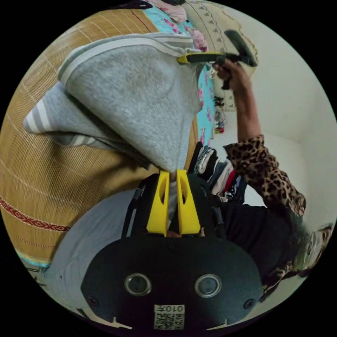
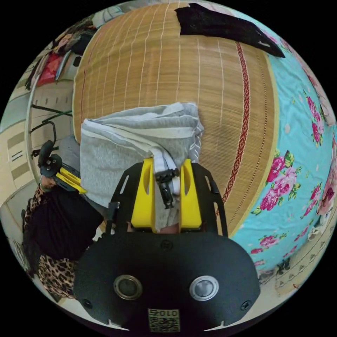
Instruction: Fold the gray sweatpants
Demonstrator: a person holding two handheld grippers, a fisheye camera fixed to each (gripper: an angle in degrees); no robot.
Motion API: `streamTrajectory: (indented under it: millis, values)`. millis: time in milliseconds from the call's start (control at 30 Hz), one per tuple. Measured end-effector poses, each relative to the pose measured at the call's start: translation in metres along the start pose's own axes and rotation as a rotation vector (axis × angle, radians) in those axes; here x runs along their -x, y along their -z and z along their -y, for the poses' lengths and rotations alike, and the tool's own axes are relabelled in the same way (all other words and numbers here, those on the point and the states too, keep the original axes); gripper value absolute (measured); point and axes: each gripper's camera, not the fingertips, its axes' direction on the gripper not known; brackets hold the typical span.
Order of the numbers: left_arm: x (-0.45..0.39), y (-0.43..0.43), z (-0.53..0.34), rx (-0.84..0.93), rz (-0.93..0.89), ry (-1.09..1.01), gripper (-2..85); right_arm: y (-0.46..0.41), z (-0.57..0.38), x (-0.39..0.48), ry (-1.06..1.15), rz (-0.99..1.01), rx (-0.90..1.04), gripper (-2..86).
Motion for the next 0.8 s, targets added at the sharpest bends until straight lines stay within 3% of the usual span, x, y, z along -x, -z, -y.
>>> streamTrajectory:
  millis: [133, 267, 367, 500, 733, 800]
  values:
    - [0.02, -0.006, 0.021, 0.041, -0.01, -0.043, 4.5, 0.024, -0.015, 0.005, 0.043, -0.015, -0.077, 8.9]
    - [0.005, -0.03, 0.05, 0.192, 0.184, -0.198, 5.0, 0.044, -0.015, 0.02, 0.083, -0.106, -0.053, 8.3]
    - [0.027, -0.046, 0.064, 0.292, 0.282, -0.143, 5.0, 0.02, 0.008, -0.01, 0.0, -0.055, 0.049, 9.4]
    - [0.051, -0.026, 0.061, 0.21, 0.155, -0.132, 3.9, 0.028, -0.002, -0.027, 0.004, -0.011, 0.012, 10.3]
    - [0.128, 0.025, 0.028, -0.031, -0.274, -0.047, 0.5, 0.053, -0.039, -0.054, -0.07, 0.079, -0.039, 10.1]
    - [0.142, 0.035, 0.018, -0.099, -0.315, -0.031, 0.3, 0.057, -0.045, -0.055, -0.082, 0.061, -0.05, 9.8]
